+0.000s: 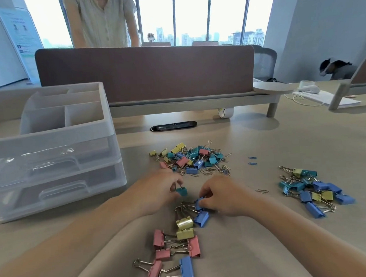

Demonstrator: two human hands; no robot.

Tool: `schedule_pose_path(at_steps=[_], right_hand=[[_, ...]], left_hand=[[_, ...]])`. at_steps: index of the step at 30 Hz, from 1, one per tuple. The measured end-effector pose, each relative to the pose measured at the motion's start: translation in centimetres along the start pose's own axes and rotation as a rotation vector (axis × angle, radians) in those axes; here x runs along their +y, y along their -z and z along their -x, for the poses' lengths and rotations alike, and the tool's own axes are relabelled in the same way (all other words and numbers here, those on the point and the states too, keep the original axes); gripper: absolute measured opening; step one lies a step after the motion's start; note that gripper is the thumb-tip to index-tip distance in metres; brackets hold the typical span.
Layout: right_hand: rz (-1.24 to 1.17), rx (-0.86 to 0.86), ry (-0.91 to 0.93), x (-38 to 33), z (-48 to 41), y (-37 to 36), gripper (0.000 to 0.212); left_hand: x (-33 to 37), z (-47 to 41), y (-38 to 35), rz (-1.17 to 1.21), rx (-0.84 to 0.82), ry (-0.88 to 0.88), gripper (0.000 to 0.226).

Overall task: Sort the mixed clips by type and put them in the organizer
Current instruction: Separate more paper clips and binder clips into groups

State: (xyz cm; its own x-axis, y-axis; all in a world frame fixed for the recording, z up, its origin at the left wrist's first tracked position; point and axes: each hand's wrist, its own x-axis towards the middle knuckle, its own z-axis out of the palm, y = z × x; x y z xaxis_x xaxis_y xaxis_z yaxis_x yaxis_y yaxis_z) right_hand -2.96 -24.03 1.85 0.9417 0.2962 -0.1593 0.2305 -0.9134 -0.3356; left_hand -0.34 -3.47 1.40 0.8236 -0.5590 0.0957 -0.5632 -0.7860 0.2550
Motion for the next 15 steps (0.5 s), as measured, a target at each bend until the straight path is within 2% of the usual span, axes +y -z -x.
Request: schedule_pose_path(at_steps=[4, 10, 15], right_hand=[[-0.07, -0.078, 0.036, -0.8, 0.9, -0.2, 0.021], [-0.114, -0.109, 0.09, -1.0, 1.0, -0.2, 0.02], [-0.028, 0.118, 0.038, 0.4, -1.6, -0.1, 0.014]], left_hand=[[0.7, 2.3, -0.2, -0.086, -0.109, 0.015, 0.03], [1.2, 3.2, 0.6, -0.014, -0.177, 0.022, 0.025], [-0.3, 2.0, 1.1, 0.017, -0.087, 0.059, 0.02]])
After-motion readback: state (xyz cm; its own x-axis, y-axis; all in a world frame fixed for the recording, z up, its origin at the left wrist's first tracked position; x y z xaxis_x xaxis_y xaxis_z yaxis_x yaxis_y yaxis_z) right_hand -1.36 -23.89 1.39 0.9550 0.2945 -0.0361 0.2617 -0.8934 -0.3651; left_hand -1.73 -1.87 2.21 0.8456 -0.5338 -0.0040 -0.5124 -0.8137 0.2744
